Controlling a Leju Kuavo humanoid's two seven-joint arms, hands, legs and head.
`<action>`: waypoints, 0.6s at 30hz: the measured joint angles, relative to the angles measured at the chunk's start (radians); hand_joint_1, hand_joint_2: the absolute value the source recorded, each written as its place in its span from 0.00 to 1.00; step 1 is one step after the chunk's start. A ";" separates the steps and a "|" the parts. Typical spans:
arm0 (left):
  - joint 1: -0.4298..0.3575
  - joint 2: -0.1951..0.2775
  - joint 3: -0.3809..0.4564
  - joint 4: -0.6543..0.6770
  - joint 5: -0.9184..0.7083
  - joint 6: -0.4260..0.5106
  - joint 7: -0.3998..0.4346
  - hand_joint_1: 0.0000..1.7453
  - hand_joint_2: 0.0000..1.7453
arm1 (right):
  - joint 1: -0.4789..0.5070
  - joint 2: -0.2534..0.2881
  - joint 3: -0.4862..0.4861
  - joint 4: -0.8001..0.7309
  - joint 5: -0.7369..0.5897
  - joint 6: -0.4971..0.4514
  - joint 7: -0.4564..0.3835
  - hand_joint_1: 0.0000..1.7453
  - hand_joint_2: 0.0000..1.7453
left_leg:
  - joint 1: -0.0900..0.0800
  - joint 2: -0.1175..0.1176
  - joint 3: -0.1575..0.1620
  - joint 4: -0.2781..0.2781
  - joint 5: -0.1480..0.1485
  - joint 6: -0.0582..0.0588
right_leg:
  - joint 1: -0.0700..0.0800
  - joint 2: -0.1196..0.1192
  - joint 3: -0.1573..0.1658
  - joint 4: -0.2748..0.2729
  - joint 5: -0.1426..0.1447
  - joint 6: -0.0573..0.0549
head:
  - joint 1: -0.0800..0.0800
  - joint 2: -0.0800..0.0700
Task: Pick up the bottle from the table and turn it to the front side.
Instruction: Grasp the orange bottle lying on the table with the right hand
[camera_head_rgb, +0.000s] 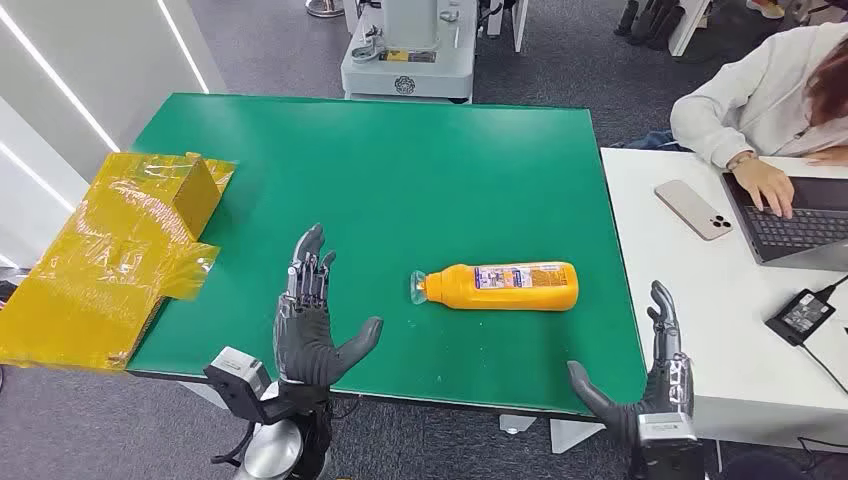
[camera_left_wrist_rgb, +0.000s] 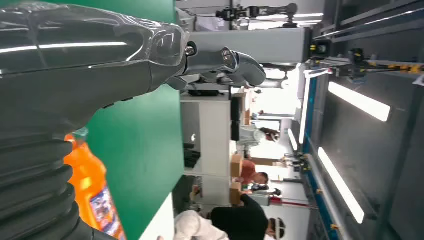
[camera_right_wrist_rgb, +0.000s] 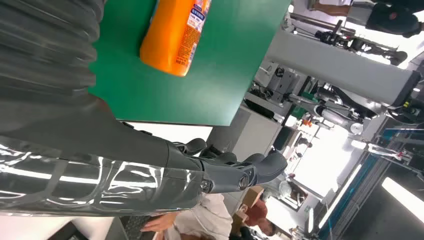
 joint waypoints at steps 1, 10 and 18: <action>-0.001 -0.001 0.000 0.000 0.000 0.000 0.000 0.00 1.00 | -0.002 0.000 -0.001 0.001 0.004 0.001 0.003 0.00 1.00 | 0.000 0.000 0.000 0.000 0.000 0.000 | 0.000 0.000 0.000 0.000 0.000 0.000 | 0.000 0.000; -0.038 -0.023 -0.016 0.042 0.000 -0.023 -0.002 0.00 1.00 | -0.155 -0.016 -0.019 0.124 0.175 -0.002 0.078 0.00 1.00 | 0.000 0.002 0.000 0.000 0.000 0.000 | 0.000 0.002 0.000 0.000 0.001 0.000 | 0.000 0.000; -0.093 -0.035 -0.044 0.122 0.015 -0.050 -0.008 0.00 1.00 | -0.398 -0.062 -0.010 0.405 0.222 0.045 0.149 0.00 1.00 | 0.000 0.000 0.000 0.001 0.003 0.000 | 0.000 0.000 0.001 0.000 0.003 0.000 | 0.000 0.000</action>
